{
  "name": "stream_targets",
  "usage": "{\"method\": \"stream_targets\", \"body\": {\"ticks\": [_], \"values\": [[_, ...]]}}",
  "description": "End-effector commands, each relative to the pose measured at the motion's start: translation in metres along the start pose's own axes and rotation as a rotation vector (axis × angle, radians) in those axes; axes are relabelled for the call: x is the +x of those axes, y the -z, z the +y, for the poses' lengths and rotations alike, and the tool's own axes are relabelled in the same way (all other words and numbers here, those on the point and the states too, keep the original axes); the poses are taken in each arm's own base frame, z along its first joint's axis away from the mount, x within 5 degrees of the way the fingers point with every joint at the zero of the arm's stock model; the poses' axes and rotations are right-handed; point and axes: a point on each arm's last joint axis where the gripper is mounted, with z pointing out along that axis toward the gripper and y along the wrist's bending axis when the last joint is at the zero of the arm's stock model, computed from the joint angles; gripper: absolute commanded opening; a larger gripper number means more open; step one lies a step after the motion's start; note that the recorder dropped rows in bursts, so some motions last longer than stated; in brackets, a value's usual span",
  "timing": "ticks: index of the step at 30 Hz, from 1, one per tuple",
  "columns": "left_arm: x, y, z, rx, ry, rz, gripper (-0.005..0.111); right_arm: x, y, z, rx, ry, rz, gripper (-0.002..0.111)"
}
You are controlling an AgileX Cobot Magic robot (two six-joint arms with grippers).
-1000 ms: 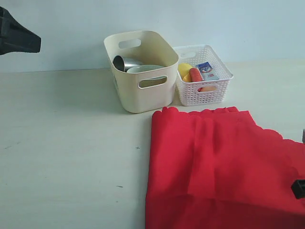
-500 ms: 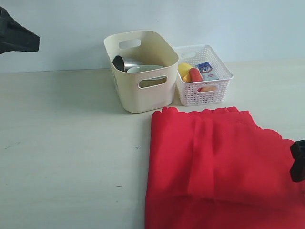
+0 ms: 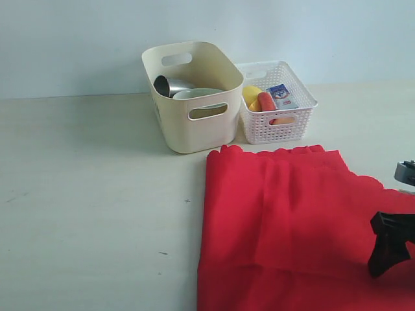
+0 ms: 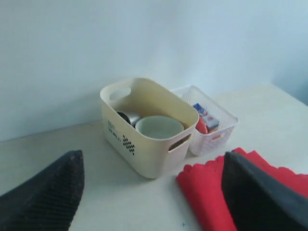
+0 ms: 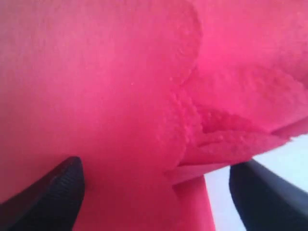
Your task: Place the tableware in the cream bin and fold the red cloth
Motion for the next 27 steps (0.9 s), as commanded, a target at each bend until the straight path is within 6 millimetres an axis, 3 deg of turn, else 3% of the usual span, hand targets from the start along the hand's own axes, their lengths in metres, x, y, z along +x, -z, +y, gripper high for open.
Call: {"method": "stream_targets", "body": {"ticks": [1, 6, 9, 13, 16, 19, 20, 21, 23, 27], "values": [[0.006, 0.033, -0.008, -0.013, -0.023, -0.135, 0.075, -0.003, -0.008, 0.001, -0.042, 0.006, 0.025, 0.079], [0.017, 0.062, -0.015, -0.013, -0.043, -0.227, 0.075, -0.004, -0.007, 0.002, -0.050, 0.029, 0.023, 0.078], [0.029, 0.072, -0.017, -0.021, -0.059, -0.245, 0.070, -0.004, -0.007, 0.003, -0.059, 0.051, 0.023, 0.072], [0.052, 0.071, -0.014, -0.035, -0.047, -0.216, 0.060, -0.005, -0.007, 0.003, -0.062, 0.072, 0.023, 0.059], [0.070, 0.067, -0.012, -0.039, -0.030, -0.183, 0.053, -0.005, -0.010, 0.002, -0.063, 0.068, 0.038, 0.057], [0.084, 0.062, -0.010, -0.040, -0.022, -0.152, 0.033, -0.006, -0.015, 0.001, -0.066, 0.060, 0.058, 0.054], [0.091, 0.058, -0.008, -0.049, -0.018, -0.138, 0.010, -0.008, -0.017, 0.001, -0.067, 0.058, 0.068, 0.047], [0.097, 0.052, -0.004, -0.068, -0.013, -0.143, 0.001, -0.011, -0.018, 0.001, -0.071, 0.055, 0.075, 0.035], [0.107, 0.044, 0.002, -0.106, 0.026, -0.183, 0.000, -0.013, -0.017, 0.001, -0.072, 0.057, 0.072, 0.020], [0.126, 0.032, 0.015, -0.184, 0.074, -0.266, 0.000, -0.013, -0.017, 0.000, -0.060, 0.069, 0.073, 0.000]]}}
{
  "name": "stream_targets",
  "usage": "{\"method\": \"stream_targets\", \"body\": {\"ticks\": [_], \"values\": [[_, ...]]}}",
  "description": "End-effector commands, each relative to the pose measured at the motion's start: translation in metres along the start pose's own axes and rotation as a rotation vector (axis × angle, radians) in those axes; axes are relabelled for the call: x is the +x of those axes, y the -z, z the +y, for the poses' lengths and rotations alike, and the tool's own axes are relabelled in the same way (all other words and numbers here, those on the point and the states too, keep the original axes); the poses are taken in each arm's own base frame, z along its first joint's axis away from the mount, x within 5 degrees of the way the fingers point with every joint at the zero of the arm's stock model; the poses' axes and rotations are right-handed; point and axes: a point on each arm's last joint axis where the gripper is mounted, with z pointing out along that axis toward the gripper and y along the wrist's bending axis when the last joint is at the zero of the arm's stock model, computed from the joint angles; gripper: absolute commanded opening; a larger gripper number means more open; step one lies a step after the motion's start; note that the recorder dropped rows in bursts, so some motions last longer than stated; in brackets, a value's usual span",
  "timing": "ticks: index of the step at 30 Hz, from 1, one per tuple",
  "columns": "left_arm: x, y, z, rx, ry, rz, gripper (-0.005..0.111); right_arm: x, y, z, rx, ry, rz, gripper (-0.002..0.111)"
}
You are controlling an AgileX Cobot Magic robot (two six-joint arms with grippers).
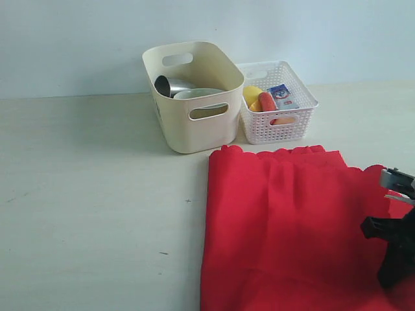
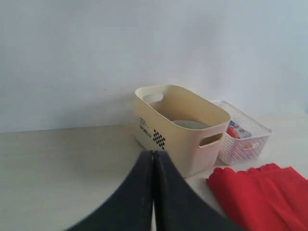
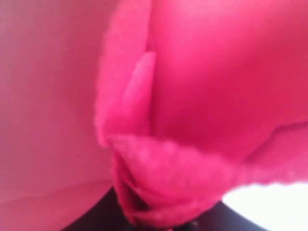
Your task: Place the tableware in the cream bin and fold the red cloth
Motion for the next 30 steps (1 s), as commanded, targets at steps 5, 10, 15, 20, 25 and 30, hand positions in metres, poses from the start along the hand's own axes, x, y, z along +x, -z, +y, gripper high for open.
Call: {"method": "stream_targets", "body": {"ticks": [5, 10, 15, 20, 25, 30], "values": [[0.019, -0.008, 0.012, -0.083, 0.037, -0.101, 0.000, -0.005, 0.009, -0.006, 0.078, 0.057, 0.028, 0.000], [0.019, -0.008, 0.012, -0.083, 0.036, -0.101, 0.000, -0.015, 0.021, -0.017, 0.239, 0.031, 0.006, 0.000], [0.019, -0.008, 0.012, -0.083, 0.036, -0.101, 0.000, -0.016, 0.025, -0.024, 0.321, 0.015, 0.005, 0.000], [0.019, -0.008, 0.012, -0.083, 0.036, -0.101, 0.000, -0.015, 0.030, -0.039, 0.350, -0.047, 0.001, 0.000], [0.019, -0.008, 0.012, -0.083, 0.036, -0.101, 0.000, -0.011, 0.037, -0.062, 0.333, -0.145, -0.009, 0.000], [0.019, -0.008, 0.012, -0.083, 0.036, -0.101, 0.000, -0.009, 0.051, -0.093, 0.317, -0.263, -0.076, 0.000]]}}
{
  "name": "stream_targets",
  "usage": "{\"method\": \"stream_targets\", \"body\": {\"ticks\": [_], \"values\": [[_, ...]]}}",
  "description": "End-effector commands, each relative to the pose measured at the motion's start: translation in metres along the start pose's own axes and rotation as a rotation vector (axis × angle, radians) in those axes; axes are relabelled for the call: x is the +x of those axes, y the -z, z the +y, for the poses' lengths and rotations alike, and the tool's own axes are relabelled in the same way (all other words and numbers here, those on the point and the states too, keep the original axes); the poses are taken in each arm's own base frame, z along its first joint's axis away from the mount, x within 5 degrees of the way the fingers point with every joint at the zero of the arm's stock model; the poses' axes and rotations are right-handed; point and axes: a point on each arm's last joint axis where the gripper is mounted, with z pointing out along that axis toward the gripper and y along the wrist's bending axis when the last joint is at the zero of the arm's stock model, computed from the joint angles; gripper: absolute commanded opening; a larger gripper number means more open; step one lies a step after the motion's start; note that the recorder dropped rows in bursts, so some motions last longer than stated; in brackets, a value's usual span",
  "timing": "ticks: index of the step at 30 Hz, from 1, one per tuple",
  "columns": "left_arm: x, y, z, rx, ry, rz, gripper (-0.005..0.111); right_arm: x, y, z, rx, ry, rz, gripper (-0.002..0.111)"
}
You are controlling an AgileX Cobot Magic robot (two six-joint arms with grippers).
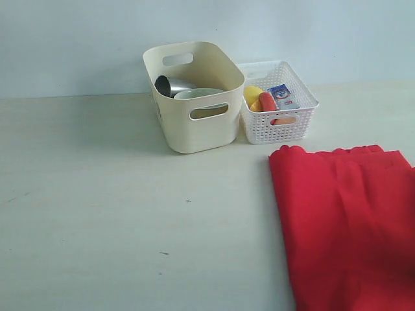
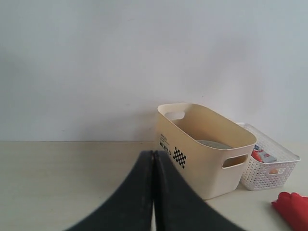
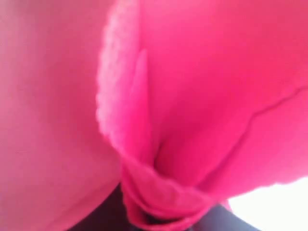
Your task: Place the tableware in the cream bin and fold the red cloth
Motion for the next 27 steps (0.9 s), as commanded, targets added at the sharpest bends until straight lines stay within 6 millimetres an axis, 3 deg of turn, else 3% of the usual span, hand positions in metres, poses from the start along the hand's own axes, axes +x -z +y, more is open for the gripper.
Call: {"method": "stream_targets", "body": {"ticks": [1, 4, 7, 11, 16, 27], "values": [[0.000, 0.000, 0.000, 0.001, 0.006, -0.008, 0.000, -0.008, 0.007, -0.029, 0.001, -0.100, -0.050, 0.000], [0.002, 0.000, 0.000, 0.000, 0.006, -0.004, 0.000, -0.014, 0.017, -0.061, -0.009, -0.207, -0.089, 0.000], [0.011, -0.001, 0.002, -0.004, -0.016, 0.028, 0.000, -0.025, 0.013, -0.084, -0.023, -0.271, -0.090, 0.000], [0.020, 0.001, 0.003, -0.008, -0.197, 0.089, 0.000, -0.052, -0.001, -0.090, -0.092, -0.261, -0.091, 0.000], [0.026, 0.009, 0.005, -0.026, -0.217, 0.060, 0.000, -0.090, -0.005, -0.094, -0.201, -0.266, -0.180, 0.000], [0.047, 0.017, 0.012, -0.093, -0.217, 0.061, 0.000, -0.114, -0.001, -0.152, -0.262, -0.375, -0.269, 0.000]]}}
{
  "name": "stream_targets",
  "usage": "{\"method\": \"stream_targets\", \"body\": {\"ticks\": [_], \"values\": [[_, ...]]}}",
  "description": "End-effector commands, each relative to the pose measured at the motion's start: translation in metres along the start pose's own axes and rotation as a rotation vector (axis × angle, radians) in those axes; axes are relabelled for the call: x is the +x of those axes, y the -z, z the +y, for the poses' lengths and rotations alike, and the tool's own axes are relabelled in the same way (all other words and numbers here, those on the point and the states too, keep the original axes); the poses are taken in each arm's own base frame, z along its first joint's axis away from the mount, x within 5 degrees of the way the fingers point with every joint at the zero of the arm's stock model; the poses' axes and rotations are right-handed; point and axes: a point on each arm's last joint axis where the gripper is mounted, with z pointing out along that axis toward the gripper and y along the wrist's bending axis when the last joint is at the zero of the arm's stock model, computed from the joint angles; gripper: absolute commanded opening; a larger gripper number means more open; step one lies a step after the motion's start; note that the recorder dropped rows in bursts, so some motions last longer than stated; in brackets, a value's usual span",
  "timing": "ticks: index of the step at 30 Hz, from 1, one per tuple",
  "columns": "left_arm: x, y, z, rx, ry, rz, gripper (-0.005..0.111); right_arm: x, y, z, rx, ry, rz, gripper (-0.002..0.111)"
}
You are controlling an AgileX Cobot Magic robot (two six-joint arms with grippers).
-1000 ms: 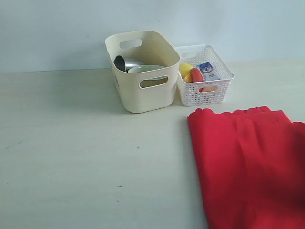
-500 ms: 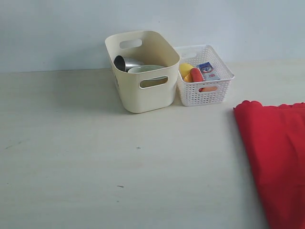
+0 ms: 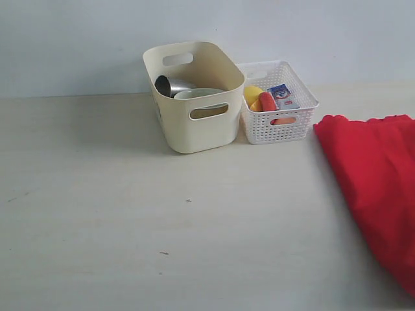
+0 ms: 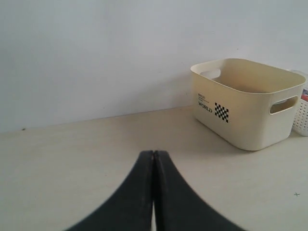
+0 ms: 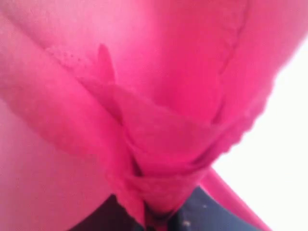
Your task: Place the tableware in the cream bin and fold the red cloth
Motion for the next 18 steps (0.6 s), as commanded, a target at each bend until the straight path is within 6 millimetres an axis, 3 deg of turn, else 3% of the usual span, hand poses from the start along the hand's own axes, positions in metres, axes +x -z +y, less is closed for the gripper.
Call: {"method": "stream_targets", "body": {"ticks": [1, 11, 18], "values": [[0.007, 0.004, 0.000, -0.009, -0.003, -0.022, 0.000, -0.021, 0.000, -0.016, 0.003, -0.010, -0.064, 0.000], [0.017, 0.010, -0.002, -0.008, -0.005, -0.053, 0.000, -0.064, -0.010, -0.001, -0.224, -0.031, -0.130, 0.000], [0.017, 0.010, -0.002, -0.009, -0.005, -0.060, 0.000, -0.090, -0.024, 0.021, -0.346, 0.012, -0.123, 0.000]]}}
